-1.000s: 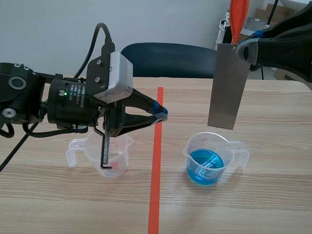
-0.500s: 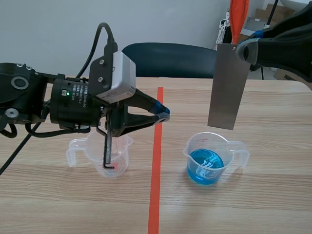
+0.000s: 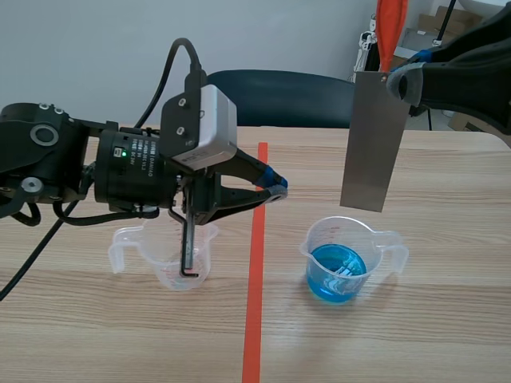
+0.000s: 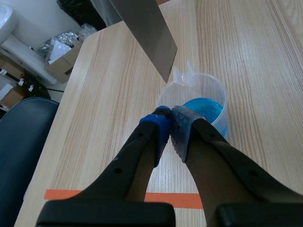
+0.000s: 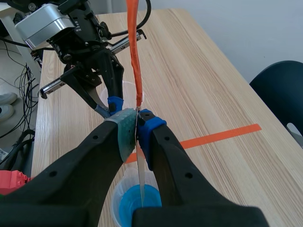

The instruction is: Do the redox reaction experiment. raise the plate out of the solution

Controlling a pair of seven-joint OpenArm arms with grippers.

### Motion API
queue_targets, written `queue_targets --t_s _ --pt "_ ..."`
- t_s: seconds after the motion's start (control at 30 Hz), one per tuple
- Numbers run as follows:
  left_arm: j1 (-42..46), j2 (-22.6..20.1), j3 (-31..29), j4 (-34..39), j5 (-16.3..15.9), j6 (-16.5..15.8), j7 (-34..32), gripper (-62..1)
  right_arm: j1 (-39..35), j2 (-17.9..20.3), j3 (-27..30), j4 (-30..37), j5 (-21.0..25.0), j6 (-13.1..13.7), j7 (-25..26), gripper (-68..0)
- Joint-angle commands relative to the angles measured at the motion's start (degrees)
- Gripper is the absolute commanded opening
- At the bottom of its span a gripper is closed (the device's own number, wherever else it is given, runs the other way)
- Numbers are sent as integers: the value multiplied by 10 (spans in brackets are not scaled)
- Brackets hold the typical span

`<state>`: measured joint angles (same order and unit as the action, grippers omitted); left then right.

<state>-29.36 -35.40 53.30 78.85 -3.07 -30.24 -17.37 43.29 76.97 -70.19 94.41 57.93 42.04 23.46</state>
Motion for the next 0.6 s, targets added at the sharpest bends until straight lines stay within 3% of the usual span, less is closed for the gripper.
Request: queue_targets --t_s 0.0,0.57 --pt "-3 5 1 7 -6 0 -6 -573 13 6 13 4 8 7 9 -658" --pt "-3 30 1 7 -1 0 15 -573 12 6 12 4 8 7 8 -658"
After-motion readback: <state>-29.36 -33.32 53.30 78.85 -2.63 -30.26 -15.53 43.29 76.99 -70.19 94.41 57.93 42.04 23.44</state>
